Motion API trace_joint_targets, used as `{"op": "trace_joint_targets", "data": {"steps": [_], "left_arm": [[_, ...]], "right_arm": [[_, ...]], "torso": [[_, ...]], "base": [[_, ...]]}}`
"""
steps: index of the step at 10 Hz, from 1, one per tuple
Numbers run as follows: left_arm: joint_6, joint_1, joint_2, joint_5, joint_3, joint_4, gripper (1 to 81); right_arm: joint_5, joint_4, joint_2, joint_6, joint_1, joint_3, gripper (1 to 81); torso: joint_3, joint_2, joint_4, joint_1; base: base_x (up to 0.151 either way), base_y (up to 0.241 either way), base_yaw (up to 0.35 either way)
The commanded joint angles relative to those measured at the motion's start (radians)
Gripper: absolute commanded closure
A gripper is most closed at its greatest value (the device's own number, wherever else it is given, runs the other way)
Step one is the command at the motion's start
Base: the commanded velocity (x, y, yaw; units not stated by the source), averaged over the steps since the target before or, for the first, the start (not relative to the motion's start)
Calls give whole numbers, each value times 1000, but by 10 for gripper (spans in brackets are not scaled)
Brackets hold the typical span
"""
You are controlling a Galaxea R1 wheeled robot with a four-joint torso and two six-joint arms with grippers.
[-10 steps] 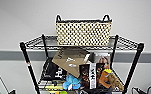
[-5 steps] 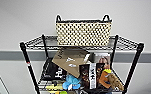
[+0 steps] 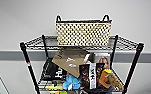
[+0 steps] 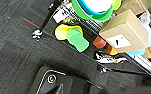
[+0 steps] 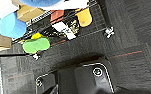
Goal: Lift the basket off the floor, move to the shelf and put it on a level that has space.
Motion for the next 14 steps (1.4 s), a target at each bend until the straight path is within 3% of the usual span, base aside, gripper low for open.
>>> {"op": "trace_joint_targets", "data": {"steps": [1,8,14], "left_arm": [[8,14,30,-19,-13,64,10],[12,186,319,-64,-255,173,10],[12,239,533,-62,-530,245,10]], "right_arm": [[12,6,49,-72,-19,-39,10],[90,3,276,-205,-186,-253,10],[138,-20,460,-234,-284,-476,10]], "torso": [[0,0,0,0],[1,-1,0,-1],[2,-2,0,-2]], "base": [[0,0,0],[0,0,0],[0,0,0]]}}
